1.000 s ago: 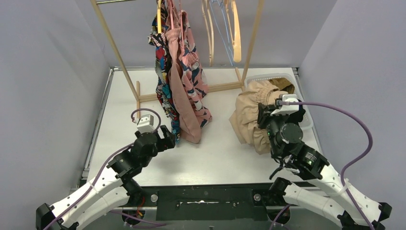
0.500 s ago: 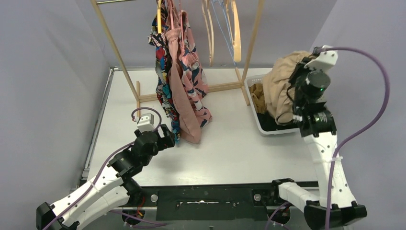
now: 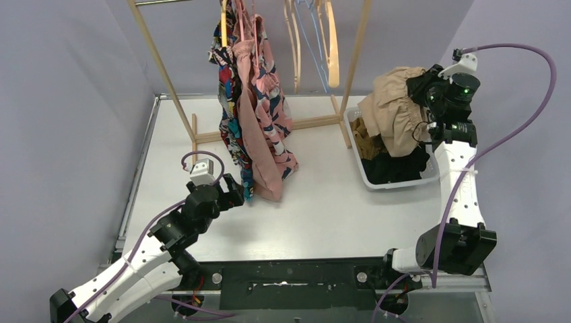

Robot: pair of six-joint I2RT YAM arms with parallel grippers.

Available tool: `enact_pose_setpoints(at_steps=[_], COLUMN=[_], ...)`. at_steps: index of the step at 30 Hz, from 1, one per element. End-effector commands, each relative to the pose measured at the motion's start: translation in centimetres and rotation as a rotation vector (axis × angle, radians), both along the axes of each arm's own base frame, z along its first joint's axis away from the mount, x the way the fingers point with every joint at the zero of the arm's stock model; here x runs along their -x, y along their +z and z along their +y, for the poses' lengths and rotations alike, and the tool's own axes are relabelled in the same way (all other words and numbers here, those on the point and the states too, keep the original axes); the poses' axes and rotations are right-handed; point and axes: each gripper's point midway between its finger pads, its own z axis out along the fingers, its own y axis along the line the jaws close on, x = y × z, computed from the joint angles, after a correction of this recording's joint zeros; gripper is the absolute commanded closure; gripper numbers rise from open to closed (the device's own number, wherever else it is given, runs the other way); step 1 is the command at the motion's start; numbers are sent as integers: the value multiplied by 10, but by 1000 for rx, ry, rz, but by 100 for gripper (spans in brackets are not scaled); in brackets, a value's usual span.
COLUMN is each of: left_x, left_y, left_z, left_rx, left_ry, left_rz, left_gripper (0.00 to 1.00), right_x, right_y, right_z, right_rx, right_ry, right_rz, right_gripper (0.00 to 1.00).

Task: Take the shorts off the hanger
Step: Place the shorts in the basket.

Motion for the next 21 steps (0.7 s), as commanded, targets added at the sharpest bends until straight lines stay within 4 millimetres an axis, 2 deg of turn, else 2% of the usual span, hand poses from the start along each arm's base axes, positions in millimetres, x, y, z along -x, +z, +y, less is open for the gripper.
enact_pose_setpoints(at_steps=[1, 4, 6, 9, 14, 17, 21], left_x=[-9, -10, -11, -12, -14, -14, -16], left_y=[26, 25, 23, 22, 23, 22, 23], left_z=[-1, -3, -3, -3, -2, 1, 0], left_rx=[36, 34, 28, 19, 11, 7, 8], left_ry=[16, 10, 10, 9, 15, 24, 22], left_rz=[-65, -63, -60, -60, -64, -67, -69], left_gripper=[15, 15, 15, 15, 15, 15, 15], right_x=[6, 1, -5, -16, -41, -50, -54], right_y=[69, 63, 42, -4, -96, -149, -218], right_z=[19, 12, 3, -8, 0, 6, 11], right_rx=[-16, -12, -12, -32, -97, -101, -21], right_ry=[107, 76, 36, -5, 78, 96, 67], right_rz=[-198, -178, -127, -44, 180, 312, 504], right_gripper=[100, 100, 100, 100, 100, 100, 100])
